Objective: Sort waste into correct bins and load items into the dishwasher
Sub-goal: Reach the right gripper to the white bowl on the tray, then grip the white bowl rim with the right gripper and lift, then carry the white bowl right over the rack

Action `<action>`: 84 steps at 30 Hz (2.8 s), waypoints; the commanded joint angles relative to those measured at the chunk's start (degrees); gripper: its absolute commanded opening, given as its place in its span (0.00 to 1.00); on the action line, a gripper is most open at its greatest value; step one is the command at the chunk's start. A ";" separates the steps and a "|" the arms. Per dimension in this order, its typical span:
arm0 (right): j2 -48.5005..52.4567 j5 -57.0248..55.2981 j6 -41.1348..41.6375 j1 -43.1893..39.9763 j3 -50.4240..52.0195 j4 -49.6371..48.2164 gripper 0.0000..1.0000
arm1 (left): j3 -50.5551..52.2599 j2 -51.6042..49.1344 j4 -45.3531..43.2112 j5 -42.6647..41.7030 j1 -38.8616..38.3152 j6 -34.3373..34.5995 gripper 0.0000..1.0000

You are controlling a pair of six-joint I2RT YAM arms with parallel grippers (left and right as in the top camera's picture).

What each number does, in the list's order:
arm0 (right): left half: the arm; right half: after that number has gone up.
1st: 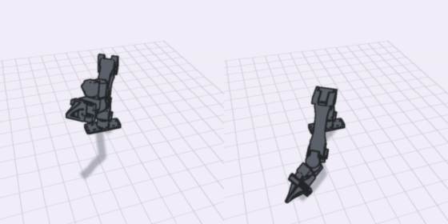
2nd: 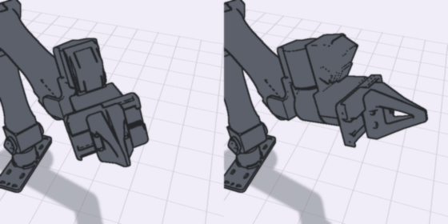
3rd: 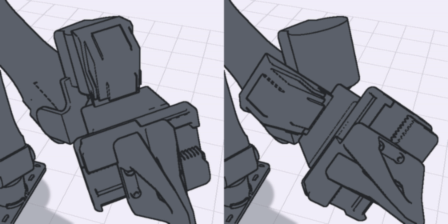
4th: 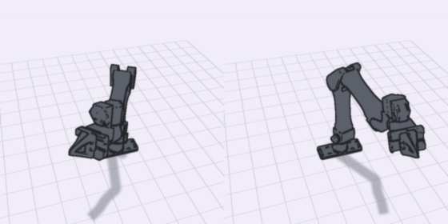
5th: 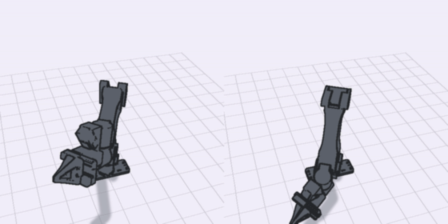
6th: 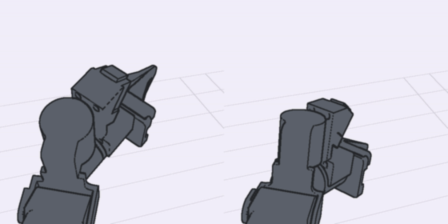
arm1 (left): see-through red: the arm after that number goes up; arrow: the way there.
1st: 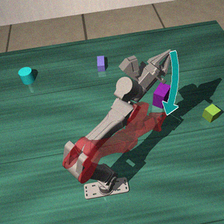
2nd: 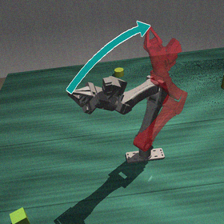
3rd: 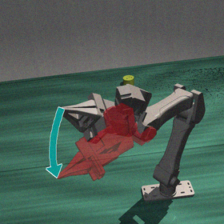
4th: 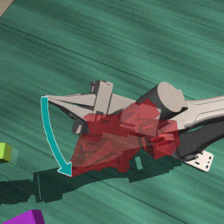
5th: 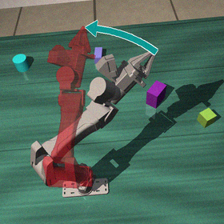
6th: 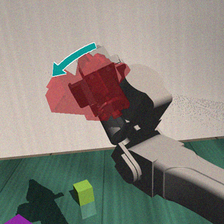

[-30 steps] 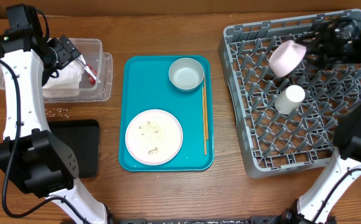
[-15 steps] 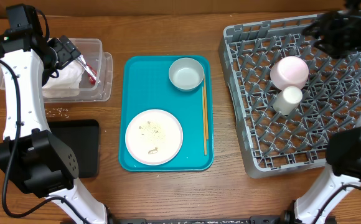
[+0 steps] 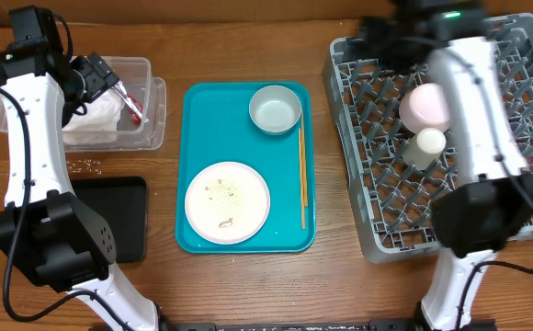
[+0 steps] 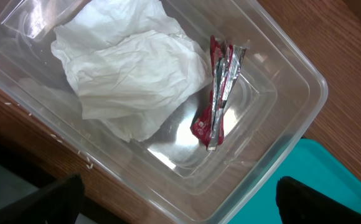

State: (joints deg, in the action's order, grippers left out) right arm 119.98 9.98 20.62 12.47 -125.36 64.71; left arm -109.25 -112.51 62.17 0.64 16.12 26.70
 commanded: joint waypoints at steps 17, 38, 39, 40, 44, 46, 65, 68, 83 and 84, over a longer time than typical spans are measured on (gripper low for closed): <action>16.35 -16.85 -4.61 23.58 6.49 -14.56 0.86 | -1.27 2.19 -0.02 -0.09 -0.04 0.55 1.00; 16.61 -16.85 -7.80 28.35 6.51 -14.12 0.21 | -1.27 2.19 0.00 -0.11 -0.04 0.55 1.00; 16.61 -16.85 -7.80 28.35 6.51 -14.10 0.16 | -1.27 2.19 0.00 -0.09 -0.04 0.55 1.00; 16.61 -16.85 -7.80 28.35 6.51 -14.08 0.13 | -1.27 2.19 0.00 -0.09 -0.04 0.55 1.00; 16.52 -17.09 -7.78 28.35 6.25 -13.90 0.04 | -1.27 2.19 -0.02 -0.09 -0.04 0.55 1.00; 16.26 -17.99 -7.52 28.35 4.94 -12.90 0.04 | -1.27 2.19 -0.02 -0.09 -0.04 0.55 1.00; 0.68 -10.27 -2.60 5.86 -26.99 23.65 0.04 | -1.27 2.19 0.00 -0.09 -0.04 0.55 1.00; -2.05 -5.20 -3.04 -2.60 -26.99 27.58 0.04 | -1.27 2.19 0.00 -0.09 -0.04 0.55 1.00; -4.22 35.95 -21.24 -36.30 -17.64 31.39 0.04 | -1.27 2.19 0.00 -0.09 -0.04 0.55 1.00; -4.20 40.26 -23.28 -37.77 -15.41 30.88 0.04 | -1.27 2.19 0.00 -0.09 -0.04 0.55 1.00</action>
State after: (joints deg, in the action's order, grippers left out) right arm 117.27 34.89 4.05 -22.28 -144.70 96.33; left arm -109.25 -112.51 62.17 0.64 16.12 26.70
